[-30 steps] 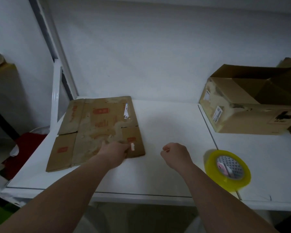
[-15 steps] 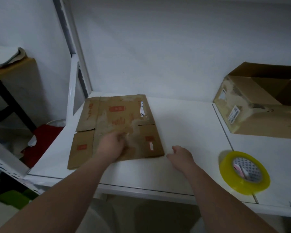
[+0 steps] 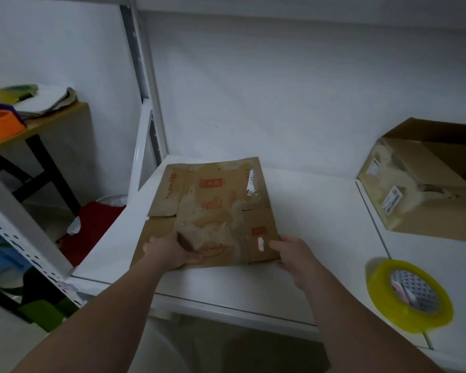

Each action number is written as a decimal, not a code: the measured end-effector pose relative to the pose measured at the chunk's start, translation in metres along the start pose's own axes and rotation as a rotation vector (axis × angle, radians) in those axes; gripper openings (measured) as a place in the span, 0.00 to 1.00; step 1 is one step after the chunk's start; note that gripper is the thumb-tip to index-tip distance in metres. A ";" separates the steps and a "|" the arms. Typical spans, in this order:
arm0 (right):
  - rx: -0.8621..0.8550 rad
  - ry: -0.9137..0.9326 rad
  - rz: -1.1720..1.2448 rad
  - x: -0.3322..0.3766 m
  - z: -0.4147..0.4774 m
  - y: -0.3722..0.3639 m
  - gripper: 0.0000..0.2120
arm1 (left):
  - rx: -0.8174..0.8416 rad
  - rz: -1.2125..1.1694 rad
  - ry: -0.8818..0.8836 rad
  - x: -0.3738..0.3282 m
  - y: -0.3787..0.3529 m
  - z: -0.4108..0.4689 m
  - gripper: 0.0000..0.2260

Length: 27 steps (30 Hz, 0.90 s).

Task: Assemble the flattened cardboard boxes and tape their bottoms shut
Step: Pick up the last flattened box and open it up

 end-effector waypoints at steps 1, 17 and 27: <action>0.003 -0.002 0.050 0.003 -0.002 0.000 0.12 | 0.034 -0.047 -0.052 -0.004 0.000 -0.004 0.50; -0.126 0.153 0.550 0.109 -0.056 0.101 0.12 | -0.816 -0.572 -0.579 -0.095 0.131 -0.084 0.11; -0.308 0.256 0.344 0.103 -0.072 0.165 0.19 | -0.372 -1.434 -0.141 -0.099 0.190 -0.098 0.13</action>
Point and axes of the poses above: each hand's wrist, its own z-axis towards the middle knuckle, its own y-axis out of the back of the hand, x = y × z, the point moved 1 cm from there along z, towards the middle knuckle, and after that the axes turned 15 degrees about -x, right-handed, at the moved point
